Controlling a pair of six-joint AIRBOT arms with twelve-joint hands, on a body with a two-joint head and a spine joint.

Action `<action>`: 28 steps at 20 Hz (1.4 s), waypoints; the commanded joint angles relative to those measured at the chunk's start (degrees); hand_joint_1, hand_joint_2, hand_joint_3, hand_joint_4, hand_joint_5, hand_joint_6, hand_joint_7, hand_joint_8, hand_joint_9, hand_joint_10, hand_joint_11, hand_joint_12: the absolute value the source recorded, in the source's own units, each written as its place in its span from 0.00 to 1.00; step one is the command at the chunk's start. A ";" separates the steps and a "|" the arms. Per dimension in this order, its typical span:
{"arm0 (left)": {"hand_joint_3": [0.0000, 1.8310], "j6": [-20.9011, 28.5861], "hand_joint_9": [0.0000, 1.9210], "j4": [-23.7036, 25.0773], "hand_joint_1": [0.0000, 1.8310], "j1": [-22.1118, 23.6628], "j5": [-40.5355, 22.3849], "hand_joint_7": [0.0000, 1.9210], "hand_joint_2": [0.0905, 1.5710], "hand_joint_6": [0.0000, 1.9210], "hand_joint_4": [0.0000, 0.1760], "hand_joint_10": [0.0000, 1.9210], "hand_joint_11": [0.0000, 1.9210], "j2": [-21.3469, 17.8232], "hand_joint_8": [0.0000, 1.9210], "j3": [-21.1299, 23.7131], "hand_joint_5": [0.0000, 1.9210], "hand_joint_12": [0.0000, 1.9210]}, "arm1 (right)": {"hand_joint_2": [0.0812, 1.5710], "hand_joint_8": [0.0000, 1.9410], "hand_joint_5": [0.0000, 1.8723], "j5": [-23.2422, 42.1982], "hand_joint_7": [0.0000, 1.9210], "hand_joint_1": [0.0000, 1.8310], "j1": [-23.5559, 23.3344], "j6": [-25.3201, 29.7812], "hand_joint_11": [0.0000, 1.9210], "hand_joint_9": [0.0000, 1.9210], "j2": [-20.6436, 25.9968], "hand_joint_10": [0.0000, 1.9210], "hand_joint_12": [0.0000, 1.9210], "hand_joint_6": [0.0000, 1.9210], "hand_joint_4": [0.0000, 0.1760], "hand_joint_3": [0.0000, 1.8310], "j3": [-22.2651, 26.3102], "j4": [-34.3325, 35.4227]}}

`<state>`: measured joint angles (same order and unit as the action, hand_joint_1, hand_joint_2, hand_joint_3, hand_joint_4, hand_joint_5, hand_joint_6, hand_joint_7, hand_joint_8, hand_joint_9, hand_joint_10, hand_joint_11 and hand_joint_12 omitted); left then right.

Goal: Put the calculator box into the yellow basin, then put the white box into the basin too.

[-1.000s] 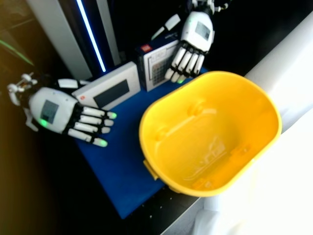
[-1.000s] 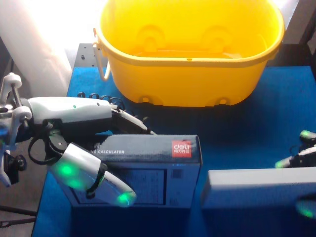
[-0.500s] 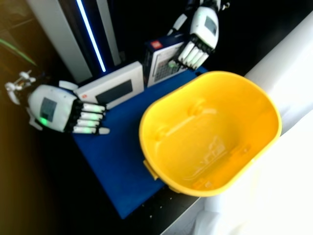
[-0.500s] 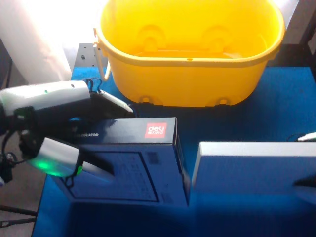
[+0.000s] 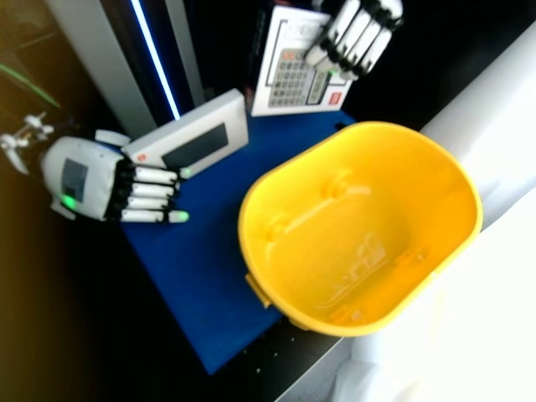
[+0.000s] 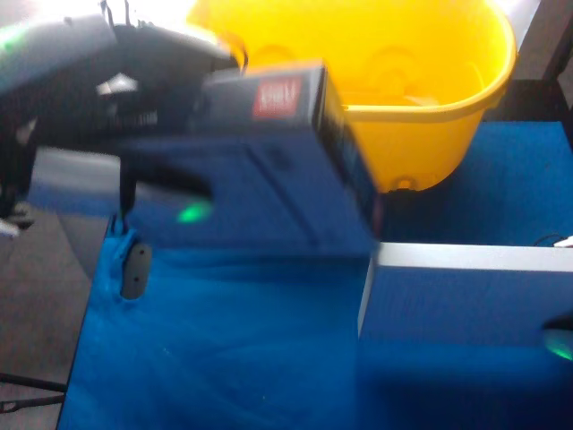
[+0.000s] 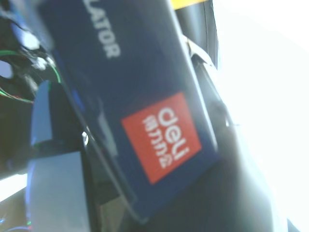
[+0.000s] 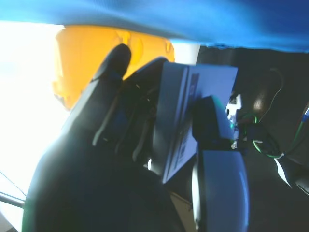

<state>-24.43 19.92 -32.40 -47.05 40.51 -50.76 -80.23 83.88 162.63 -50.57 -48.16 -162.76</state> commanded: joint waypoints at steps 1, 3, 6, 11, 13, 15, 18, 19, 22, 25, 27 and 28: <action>0.00 -0.48 0.44 -2.91 0.74 2.36 -9.88 0.44 0.75 0.66 0.00 0.71 0.38 0.33 0.63 -0.59 0.34 0.73 | 0.70 0.53 0.50 -6.97 0.49 0.75 -0.10 0.81 0.39 0.45 -0.15 0.67 0.75 0.54 0.00 0.00 -0.02 -0.72; 0.00 -2.04 0.45 -2.92 0.75 5.22 -10.53 0.49 0.71 0.58 0.00 0.65 0.38 1.00 0.57 -1.37 0.44 0.70 | 0.72 0.58 0.49 -6.96 0.46 0.74 -0.10 0.80 0.33 0.41 -0.28 0.71 0.80 0.56 0.00 0.00 -0.04 -0.72; 0.00 -2.83 0.44 -2.88 0.74 10.53 -8.68 0.45 0.74 0.66 0.00 0.67 0.36 3.85 0.63 -4.65 0.36 0.72 | 0.72 0.59 0.49 -6.91 0.45 0.74 -0.11 0.80 0.34 0.40 -0.51 0.72 0.80 0.57 0.00 0.00 -0.16 -0.72; 0.00 -2.82 0.47 -1.18 0.80 18.55 -0.05 0.42 0.72 0.61 0.00 0.62 0.40 12.09 0.61 -12.64 0.39 0.82 | 0.72 0.59 0.49 -6.82 0.46 0.74 -0.22 0.80 0.35 0.42 -0.74 0.71 0.81 0.54 0.00 0.00 -0.51 -0.75; 0.00 -2.88 0.48 -1.00 0.80 19.75 2.73 0.44 0.72 0.57 0.00 0.61 0.41 14.93 0.60 -15.44 0.39 0.82 | 0.71 0.58 0.50 -6.70 0.47 0.75 -0.35 0.79 0.35 0.43 -0.87 0.70 0.80 0.53 0.00 0.00 -0.61 -0.77; 0.00 -3.21 0.48 -1.40 0.75 20.34 6.61 0.47 0.71 0.59 0.00 0.64 0.42 19.35 0.57 -19.73 0.43 0.67 | 0.71 0.58 0.50 -5.91 0.46 0.75 -0.92 0.78 0.35 0.43 -1.24 0.70 0.80 0.54 0.00 0.00 -0.90 -1.01; 0.00 -3.33 0.45 -1.85 0.74 20.38 10.94 0.47 0.72 0.59 0.00 0.69 0.37 24.33 0.59 -24.43 0.40 0.79 | 0.72 0.58 0.49 -5.29 0.45 0.74 -1.37 0.78 0.36 0.42 -1.47 0.70 0.80 0.58 0.00 0.00 -1.20 -1.46; 0.00 -3.52 0.37 -1.90 0.66 20.38 12.64 0.44 0.74 0.62 0.00 0.60 0.25 25.98 0.64 -26.20 0.43 0.87 | 0.72 0.58 0.49 -5.25 0.45 0.74 -1.39 0.78 0.35 0.42 -1.49 0.70 0.80 0.58 0.00 0.00 -1.24 -1.53; 0.00 -7.20 0.43 -2.98 0.74 20.66 17.85 0.43 0.74 0.64 0.00 0.72 0.38 30.09 0.64 -29.78 0.39 0.75 | 0.72 0.57 0.48 -5.05 0.45 0.74 -1.58 0.78 0.35 0.42 -1.50 0.69 0.78 0.61 0.00 0.00 -1.37 -1.79; 0.00 -7.70 0.44 -2.98 0.74 20.71 21.02 0.43 0.74 0.66 0.00 0.72 0.39 32.88 0.63 -32.63 0.38 0.79 | 0.72 0.56 0.47 -4.99 0.45 0.74 -2.15 0.78 0.35 0.42 -1.50 0.68 0.76 0.63 0.00 0.00 -1.49 -2.39; 0.00 -7.75 0.43 -2.98 0.74 20.70 22.12 0.43 0.74 0.66 0.00 0.72 0.32 33.89 0.64 -33.78 0.39 0.84 | 0.72 0.55 0.48 -4.99 0.46 0.74 -2.54 0.78 0.38 0.44 -1.49 0.67 0.75 0.60 0.00 0.00 -1.53 -2.72; 0.00 -7.90 0.43 -2.99 0.74 20.69 22.74 0.43 0.74 0.66 0.00 0.72 0.31 34.26 0.65 -34.22 0.39 0.84 | 0.72 0.54 0.48 -5.00 0.46 0.74 -2.83 0.78 0.38 0.44 -1.49 0.67 0.74 0.61 0.00 0.00 -1.53 -3.00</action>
<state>-32.49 17.91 -12.95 -18.09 74.72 -84.99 -78.24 81.65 162.58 -52.05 -49.45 -164.77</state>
